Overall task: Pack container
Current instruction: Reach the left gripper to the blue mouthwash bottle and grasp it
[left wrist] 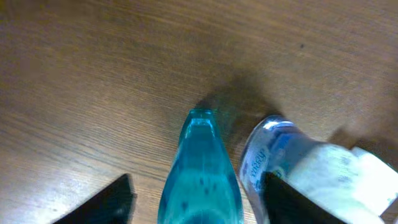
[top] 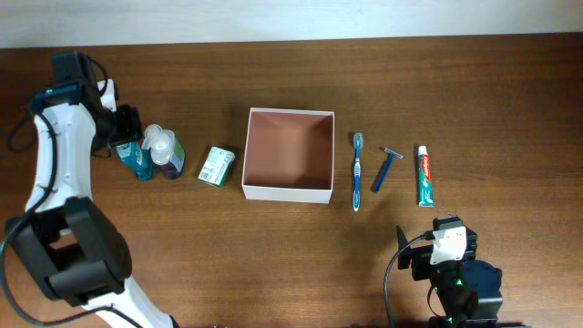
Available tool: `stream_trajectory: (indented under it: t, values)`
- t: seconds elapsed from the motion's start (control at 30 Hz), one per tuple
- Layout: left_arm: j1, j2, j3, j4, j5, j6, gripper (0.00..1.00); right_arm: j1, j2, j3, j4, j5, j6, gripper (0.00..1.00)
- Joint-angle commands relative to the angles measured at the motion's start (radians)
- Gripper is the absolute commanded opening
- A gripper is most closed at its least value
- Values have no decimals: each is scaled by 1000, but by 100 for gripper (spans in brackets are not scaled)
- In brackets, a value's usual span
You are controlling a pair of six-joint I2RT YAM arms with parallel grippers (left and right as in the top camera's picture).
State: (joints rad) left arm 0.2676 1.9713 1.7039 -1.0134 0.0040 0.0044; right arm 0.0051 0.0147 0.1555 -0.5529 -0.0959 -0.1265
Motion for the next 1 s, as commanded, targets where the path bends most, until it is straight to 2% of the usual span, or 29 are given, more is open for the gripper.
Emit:
stream_trajectory:
  t: [0.0, 0.1, 0.23, 0.43, 0.6, 0.97]
  values:
    - [-3, 21, 16, -1, 0, 11, 55, -8, -6, -2, 2, -5, 12, 99]
    - [-3, 20, 16, 2, 0, 11, 44, -8, -6, -2, 2, -5, 12, 99]
    - [-3, 20, 16, -2, 1, 11, 36, -8, -6, -2, 2, -5, 12, 99]
    - [-3, 20, 16, -37, 42, 12, 15, -8, -6, -2, 2, -5, 12, 99]
    - [-3, 15, 21, -63, 42, 11, 1, -8, -6, -2, 2, -5, 12, 99]
    - [-3, -78, 38, -87, 25, 11, 0, -8, -6, -2, 2, -5, 12, 99]
